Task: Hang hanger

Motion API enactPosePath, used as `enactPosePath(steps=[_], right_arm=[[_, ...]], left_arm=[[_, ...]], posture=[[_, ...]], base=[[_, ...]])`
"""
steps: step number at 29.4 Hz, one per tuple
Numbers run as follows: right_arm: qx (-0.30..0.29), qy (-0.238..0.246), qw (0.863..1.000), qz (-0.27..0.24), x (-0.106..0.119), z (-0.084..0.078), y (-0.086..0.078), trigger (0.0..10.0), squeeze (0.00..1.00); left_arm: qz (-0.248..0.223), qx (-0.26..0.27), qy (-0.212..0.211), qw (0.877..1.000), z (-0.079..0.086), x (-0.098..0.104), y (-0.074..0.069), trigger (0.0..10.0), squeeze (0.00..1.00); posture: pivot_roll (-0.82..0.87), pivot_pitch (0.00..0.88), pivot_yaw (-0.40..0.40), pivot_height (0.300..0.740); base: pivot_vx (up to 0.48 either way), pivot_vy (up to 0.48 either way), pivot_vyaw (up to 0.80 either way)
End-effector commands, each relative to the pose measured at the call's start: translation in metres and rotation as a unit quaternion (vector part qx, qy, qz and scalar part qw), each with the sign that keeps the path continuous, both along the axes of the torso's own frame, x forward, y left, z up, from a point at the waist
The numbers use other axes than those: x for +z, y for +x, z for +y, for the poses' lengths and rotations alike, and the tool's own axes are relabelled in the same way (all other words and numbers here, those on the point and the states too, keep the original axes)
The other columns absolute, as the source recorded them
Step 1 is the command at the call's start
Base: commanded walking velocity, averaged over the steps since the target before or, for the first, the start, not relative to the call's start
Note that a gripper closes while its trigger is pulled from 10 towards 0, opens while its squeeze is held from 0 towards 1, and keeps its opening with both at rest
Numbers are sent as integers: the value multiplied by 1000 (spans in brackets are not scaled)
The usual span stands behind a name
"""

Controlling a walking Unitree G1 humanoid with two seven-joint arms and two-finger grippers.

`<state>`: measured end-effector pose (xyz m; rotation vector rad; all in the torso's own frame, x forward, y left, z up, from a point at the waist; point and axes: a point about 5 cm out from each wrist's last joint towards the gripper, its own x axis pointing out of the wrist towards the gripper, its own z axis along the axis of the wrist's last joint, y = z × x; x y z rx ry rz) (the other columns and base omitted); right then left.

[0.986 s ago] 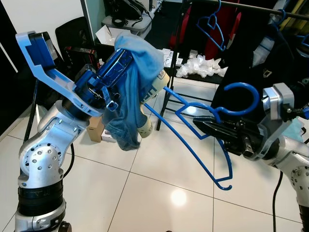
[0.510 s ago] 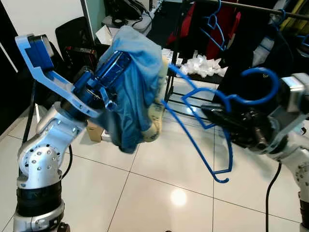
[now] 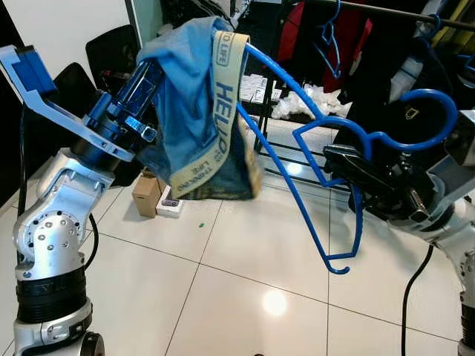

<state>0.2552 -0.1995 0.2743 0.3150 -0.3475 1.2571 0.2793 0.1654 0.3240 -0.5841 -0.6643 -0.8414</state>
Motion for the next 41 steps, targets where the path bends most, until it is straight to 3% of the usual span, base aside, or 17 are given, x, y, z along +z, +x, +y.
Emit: enactPosePath(steps=[1, 2, 3, 15, 23, 25, 28, 29, 32, 33, 41], right_arm=[[4, 7, 1000, -7, 2, 3, 1, 10000, 0], [4, 7, 1000, -7, 2, 3, 1, 10000, 0], [3, 9, 1000, -8, 2, 4, 1, 10000, 0], [3, 24, 1000, -19, 7, 7, 1, 10000, 0], [6, 33, 999, -26, 10, 7, 1, 10000, 0], [7, 41, 999, -32, 13, 7, 1, 10000, 0], [6, 43, 998, -34, 15, 6, 2, 10000, 0], [4, 44, 998, -35, 15, 6, 3, 10000, 0], [2, 44, 998, -35, 16, 6, 3, 10000, 0], [-10, 40, 999, -33, 14, 5, 7, 10000, 0], [-33, 44, 998, -31, 14, 7, 20, 10000, 0]], left_arm=[[-9, -25, -3, 1000, -7, 1, -5, 10000, 573], [-9, -25, -3, 1000, -7, 1, -5, 10000, 573], [-12, -38, -2, 999, -13, 2, -7, 10000, 1000], [-12, -45, -7, 999, -16, 3, -5, 10000, 1000], [-5, -16, -2, 1000, -7, 2, -1, 10000, 1000], [0, 18, 0, 1000, 5, 2, 1, 10000, 1000], [1, 35, 2, 999, 10, 3, 2, 10000, 1000], [0, 46, 4, 999, 13, 3, 2, 10000, 153], [-1, 52, 5, 999, 14, 4, 2, 10000, 153], [-6, 55, 13, 998, 13, 6, 0, 10000, 0], [-36, 44, 48, 997, 4, 13, -11, 10000, 0]], posture=[[-21, 128, 10, 740], [-21, 128, 10, 740], [-20, 130, 12, 740], [-20, 132, 19, 740], [-19, 133, 18, 740], [-18, 133, 16, 740], [-17, 134, 14, 740], [-18, 135, 12, 740], [-18, 135, 12, 740], [-20, 137, 11, 740], [-17, 138, 10, 740]], base=[[0, 0, 0], [0, 0, 0], [0, 0, 0], [0, 0, 0], [0, 0, 0], [0, 0, 0], [0, 0, 0], [0, 0, 0], [0, 0, 0], [0, 0, 0], [0, 0, 0]])
